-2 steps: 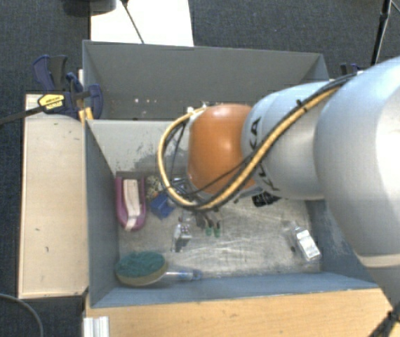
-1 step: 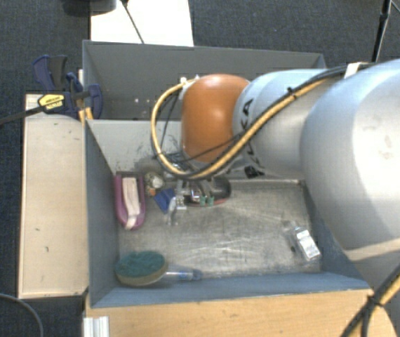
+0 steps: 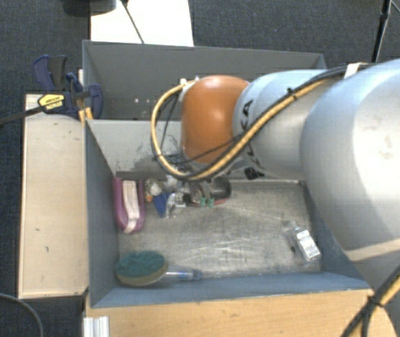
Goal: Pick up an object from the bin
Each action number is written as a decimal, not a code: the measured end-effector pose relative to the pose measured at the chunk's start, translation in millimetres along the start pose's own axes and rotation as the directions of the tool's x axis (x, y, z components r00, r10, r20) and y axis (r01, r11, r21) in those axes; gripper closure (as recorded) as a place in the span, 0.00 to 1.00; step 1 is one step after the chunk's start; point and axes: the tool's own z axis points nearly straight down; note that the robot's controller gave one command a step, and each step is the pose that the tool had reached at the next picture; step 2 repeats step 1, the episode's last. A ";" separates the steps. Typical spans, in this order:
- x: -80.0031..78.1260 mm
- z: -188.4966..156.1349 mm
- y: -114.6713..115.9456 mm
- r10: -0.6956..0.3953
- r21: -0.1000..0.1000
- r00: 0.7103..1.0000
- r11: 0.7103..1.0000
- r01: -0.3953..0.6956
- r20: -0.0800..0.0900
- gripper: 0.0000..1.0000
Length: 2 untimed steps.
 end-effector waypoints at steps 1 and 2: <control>19.4 -147.0 1.2 0.016 -0.006 1.000 1.000 -0.016 0.005 1.00; 19.4 -147.0 1.2 0.016 -0.006 1.000 1.000 -0.016 0.005 1.00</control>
Offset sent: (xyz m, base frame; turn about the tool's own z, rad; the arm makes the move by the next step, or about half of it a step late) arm -0.0221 0.0010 0.1413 0.0191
